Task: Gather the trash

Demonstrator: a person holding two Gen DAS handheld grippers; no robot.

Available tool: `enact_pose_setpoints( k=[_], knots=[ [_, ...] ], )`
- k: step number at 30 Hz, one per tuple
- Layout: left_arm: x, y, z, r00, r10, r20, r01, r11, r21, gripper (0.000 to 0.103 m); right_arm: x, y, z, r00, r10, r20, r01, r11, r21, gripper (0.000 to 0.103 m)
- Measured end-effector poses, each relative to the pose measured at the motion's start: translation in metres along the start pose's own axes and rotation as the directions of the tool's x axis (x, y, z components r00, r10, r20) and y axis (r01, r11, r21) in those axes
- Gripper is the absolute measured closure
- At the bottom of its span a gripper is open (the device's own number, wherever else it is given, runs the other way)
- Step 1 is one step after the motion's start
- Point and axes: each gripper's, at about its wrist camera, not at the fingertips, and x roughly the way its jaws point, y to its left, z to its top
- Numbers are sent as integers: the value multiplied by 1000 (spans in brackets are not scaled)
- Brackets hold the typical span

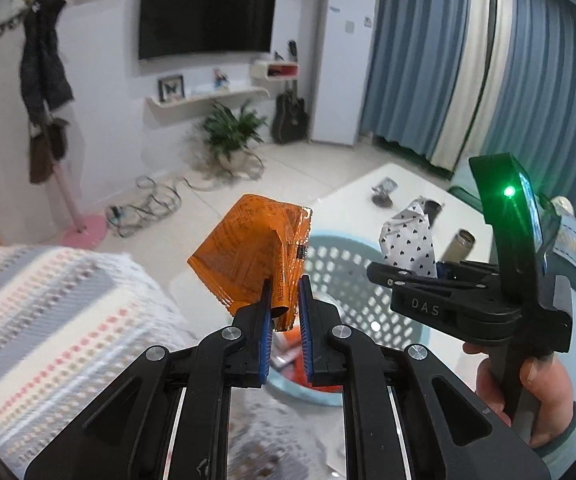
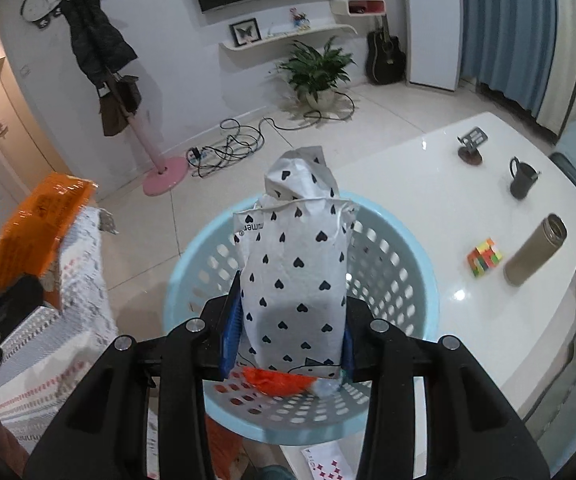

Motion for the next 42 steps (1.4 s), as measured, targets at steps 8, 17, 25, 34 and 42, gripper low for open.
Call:
enact_pose_setpoints(
  k=[8, 17, 25, 34, 42],
  knots=[
    [45, -1, -11, 991, -79, -108, 74, 996, -47, 89, 24, -13, -13, 997, 6, -75, -4, 999, 35, 57],
    [29, 10, -17, 992, -111, -62, 106, 991, -84, 40, 21, -18, -15, 997, 16, -76, -10, 997, 80, 34],
    [-18, 20, -20, 999, -41, 32, 44, 994, -99, 26, 7, -4, -14, 998, 3, -61, 1, 998, 70, 15],
    [-61, 30, -22, 995, 10, 100, 0, 995, -96, 25, 4, 9, -14, 997, -12, -76, 16, 998, 58, 13],
    [-87, 46, -32, 989, 36, 141, -15, 990, -144, 19, -30, 25, -15, 1000, -18, 2, 18, 999, 28, 13]
  ],
)
